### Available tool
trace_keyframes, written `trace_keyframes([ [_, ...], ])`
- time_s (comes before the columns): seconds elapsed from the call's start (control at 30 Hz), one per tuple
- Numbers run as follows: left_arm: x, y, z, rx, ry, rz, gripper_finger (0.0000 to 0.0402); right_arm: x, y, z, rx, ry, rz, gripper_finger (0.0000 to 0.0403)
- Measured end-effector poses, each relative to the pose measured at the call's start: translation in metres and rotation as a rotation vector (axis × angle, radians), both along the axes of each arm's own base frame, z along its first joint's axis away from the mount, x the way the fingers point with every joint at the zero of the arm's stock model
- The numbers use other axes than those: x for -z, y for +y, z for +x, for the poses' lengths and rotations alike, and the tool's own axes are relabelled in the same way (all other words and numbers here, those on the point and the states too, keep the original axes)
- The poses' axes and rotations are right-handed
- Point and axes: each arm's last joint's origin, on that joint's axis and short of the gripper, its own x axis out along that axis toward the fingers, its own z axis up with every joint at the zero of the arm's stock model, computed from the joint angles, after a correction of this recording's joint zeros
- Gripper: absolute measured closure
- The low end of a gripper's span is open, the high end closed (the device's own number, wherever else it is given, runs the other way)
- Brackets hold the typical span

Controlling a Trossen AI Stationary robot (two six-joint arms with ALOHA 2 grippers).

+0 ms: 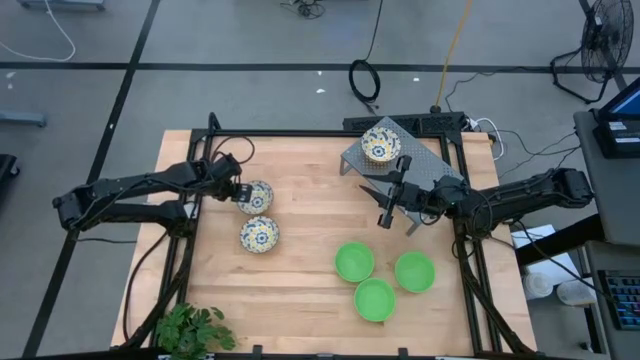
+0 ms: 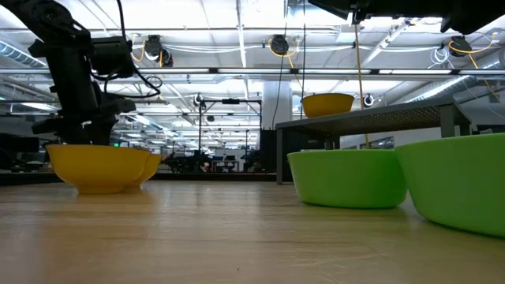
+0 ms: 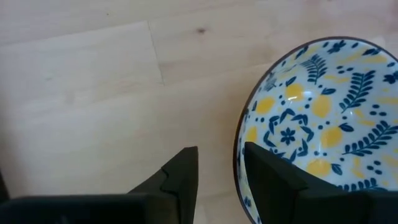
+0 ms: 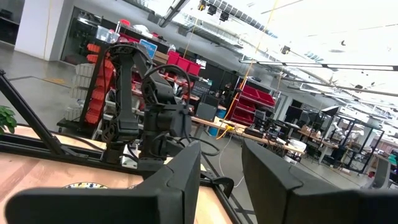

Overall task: Pick & Place Mini bowls
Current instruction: Stack the top yellow bowl on the yellow bowl on the shelf

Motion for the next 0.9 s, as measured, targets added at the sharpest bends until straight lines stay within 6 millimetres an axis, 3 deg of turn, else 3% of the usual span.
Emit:
trace_keyframes([
  [0.9,0.0002,-0.0017,0.001,0.011,0.012,0.022,0.027,0.0002,0.0,0.0,-0.005,-0.004,0.022,0.0298],
])
